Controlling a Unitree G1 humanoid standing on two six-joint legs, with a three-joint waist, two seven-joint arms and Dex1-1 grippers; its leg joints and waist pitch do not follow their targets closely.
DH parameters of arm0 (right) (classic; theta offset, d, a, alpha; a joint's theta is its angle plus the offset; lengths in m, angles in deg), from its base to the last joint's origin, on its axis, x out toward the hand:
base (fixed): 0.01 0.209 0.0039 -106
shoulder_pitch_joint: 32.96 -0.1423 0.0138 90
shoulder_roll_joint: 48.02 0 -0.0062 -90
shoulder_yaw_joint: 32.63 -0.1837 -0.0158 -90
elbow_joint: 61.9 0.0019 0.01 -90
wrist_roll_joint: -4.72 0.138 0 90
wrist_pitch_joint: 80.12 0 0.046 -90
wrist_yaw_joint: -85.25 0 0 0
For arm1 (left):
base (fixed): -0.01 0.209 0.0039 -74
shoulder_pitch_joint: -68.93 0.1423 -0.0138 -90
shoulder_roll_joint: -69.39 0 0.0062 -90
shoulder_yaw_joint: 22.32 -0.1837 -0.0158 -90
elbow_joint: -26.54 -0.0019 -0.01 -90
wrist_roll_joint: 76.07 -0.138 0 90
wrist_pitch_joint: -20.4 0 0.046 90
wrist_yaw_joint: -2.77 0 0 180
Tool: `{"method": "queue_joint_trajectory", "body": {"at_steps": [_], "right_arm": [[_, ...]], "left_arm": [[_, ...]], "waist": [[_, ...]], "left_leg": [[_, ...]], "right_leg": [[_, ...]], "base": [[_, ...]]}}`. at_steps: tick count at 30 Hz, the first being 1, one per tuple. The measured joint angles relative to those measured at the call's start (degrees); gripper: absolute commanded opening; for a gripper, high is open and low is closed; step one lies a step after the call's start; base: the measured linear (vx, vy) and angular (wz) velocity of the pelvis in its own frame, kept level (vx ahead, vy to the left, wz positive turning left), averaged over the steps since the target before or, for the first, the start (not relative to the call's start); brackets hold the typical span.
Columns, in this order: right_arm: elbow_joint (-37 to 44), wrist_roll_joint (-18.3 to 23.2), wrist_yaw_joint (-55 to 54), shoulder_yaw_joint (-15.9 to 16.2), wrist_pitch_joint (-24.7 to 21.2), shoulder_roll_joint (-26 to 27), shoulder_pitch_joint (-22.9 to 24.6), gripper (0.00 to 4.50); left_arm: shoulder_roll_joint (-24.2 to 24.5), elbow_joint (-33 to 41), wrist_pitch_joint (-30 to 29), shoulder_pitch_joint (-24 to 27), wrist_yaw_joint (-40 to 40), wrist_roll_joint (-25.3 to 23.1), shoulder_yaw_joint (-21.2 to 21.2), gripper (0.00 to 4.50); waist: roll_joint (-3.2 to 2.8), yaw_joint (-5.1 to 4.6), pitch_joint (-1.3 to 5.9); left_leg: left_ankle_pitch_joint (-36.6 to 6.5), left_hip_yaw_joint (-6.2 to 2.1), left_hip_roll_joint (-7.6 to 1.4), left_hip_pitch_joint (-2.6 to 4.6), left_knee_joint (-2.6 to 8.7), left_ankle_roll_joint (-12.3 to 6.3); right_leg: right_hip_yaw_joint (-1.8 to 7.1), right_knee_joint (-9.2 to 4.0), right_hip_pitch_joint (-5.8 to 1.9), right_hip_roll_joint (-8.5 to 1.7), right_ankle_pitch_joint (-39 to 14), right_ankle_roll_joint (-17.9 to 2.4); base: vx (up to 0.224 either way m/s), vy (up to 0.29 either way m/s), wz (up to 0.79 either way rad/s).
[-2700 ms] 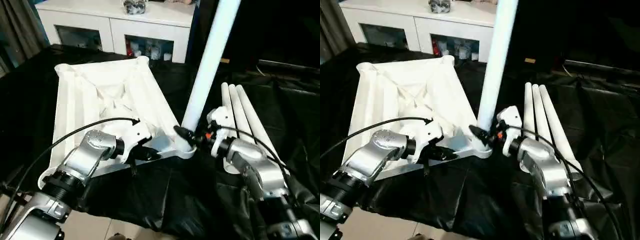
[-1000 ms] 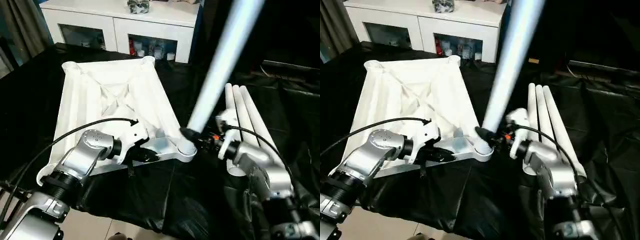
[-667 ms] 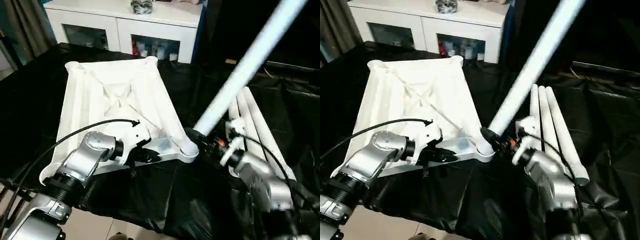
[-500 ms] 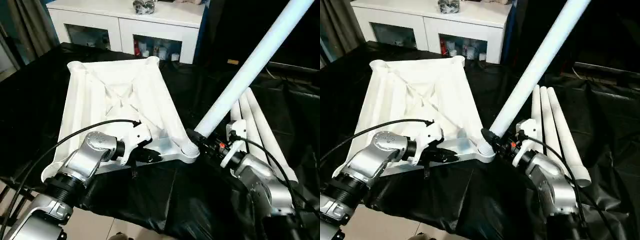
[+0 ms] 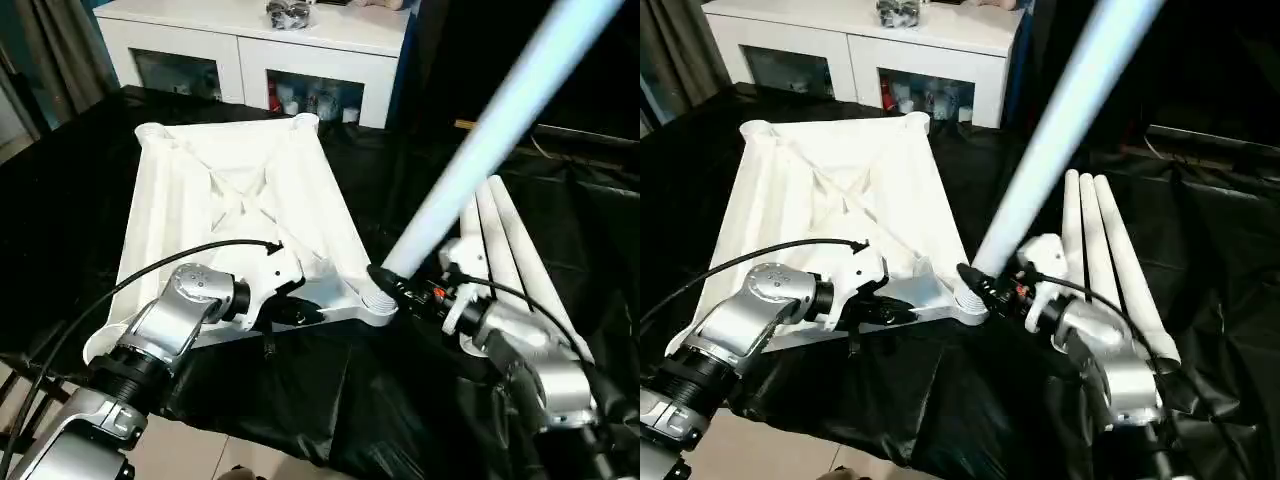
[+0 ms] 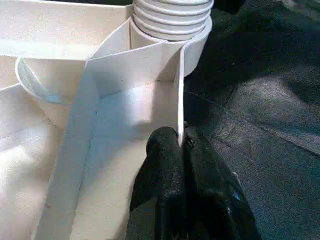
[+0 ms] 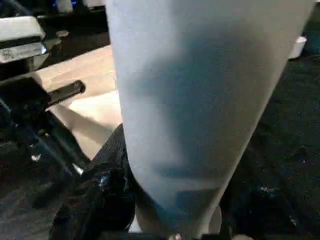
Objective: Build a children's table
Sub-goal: Insert table leg to table base
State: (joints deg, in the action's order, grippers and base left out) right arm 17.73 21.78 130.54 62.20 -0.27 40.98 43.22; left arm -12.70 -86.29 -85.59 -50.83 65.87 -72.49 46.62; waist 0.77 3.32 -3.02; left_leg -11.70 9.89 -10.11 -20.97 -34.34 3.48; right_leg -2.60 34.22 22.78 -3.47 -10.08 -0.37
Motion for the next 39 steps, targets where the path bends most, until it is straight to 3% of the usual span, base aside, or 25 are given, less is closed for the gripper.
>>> {"method": "queue_joint_trajectory", "body": {"at_steps": [13,21,39], "right_arm": [[-6.01,-1.37,5.72,2.26,-0.45,-1.21,-4.61,1.88],[-7.16,-1.54,11.72,4.12,-0.53,-2.15,-6.72,1.88],[-4.92,-1.18,19.0,5.18,-0.87,-3.81,-6.12,1.88]], "left_arm": [[1.23,-2.24,2.38,-0.5,3.17,-0.54,-0.06,0.0],[2.92,-2.51,3.84,-1.65,7.86,-0.99,-0.86,0.0],[3.71,-5.55,6.85,-3.94,12.8,-1.54,-1.84,0.0]], "waist": [[0.64,-1.33,0.82],[0.62,-1.16,0.81],[0.6,-0.8,0.8]], "left_leg": [[0.0,-0.01,0.0,0.05,0.08,0.0],[0.0,-0.02,-0.02,-0.01,0.13,0.0],[-0.01,0.02,-0.02,0.06,0.36,0.0]], "right_leg": [[-0.02,-0.11,-0.04,0.02,0.0,0.0],[-0.01,-0.11,-0.05,0.04,0.01,-0.02],[0.0,-0.15,-0.15,0.04,-0.33,-0.22]], "base": [[0.0,0.0,0.0],[0.0,0.0,0.0],[0.0,0.0,0.0]]}}
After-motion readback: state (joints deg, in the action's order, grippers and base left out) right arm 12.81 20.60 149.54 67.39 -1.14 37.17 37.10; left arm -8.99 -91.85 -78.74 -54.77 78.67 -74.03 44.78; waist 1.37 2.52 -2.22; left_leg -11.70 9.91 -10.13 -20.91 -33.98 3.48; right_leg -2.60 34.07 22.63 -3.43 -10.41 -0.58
